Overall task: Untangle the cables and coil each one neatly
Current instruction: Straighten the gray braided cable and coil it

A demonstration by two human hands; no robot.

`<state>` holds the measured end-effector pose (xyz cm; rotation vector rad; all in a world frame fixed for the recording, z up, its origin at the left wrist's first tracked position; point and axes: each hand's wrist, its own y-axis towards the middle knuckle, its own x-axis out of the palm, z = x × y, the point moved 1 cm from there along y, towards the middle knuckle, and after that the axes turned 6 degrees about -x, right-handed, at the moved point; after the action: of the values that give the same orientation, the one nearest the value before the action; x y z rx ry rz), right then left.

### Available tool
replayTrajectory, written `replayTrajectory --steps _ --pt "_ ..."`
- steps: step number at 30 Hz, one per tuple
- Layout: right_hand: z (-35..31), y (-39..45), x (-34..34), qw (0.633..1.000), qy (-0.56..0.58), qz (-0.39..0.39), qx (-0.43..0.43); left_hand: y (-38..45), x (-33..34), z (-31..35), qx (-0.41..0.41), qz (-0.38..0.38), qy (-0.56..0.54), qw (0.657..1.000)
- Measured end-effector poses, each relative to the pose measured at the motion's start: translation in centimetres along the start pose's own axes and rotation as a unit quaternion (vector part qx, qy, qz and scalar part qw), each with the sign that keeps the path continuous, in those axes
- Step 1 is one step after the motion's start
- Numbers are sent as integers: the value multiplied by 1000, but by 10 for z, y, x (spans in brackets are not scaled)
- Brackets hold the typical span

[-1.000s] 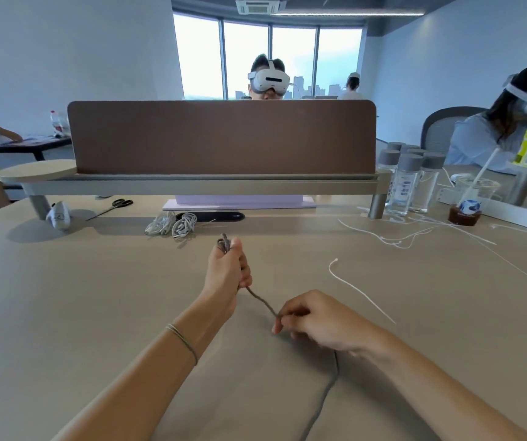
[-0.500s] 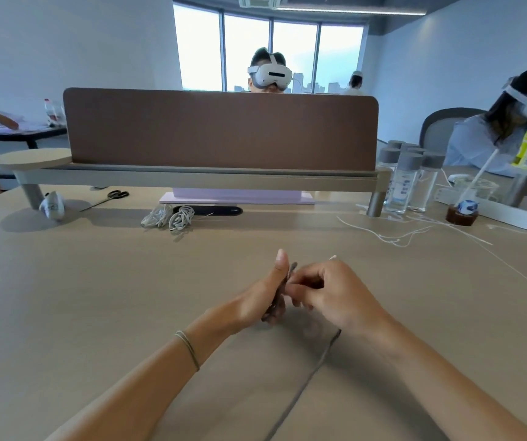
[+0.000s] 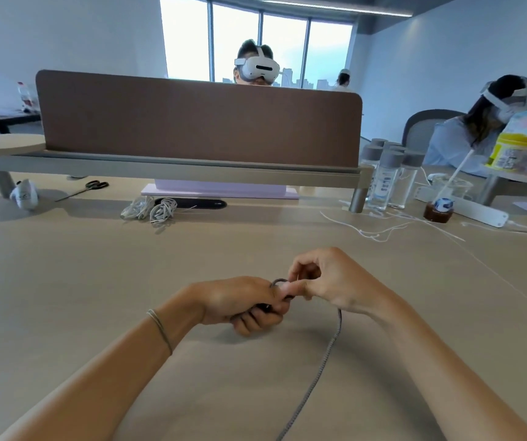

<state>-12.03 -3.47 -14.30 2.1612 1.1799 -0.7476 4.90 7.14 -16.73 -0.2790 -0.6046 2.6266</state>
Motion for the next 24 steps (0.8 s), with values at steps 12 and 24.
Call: replayTrajectory --steps 12,24 --pt "18 4 2 837 496 68 220 0 -5 -7 60 41 -245 967" --pt "15 6 45 958 -206 152 127 28 25 -11 51 400 -200 893"
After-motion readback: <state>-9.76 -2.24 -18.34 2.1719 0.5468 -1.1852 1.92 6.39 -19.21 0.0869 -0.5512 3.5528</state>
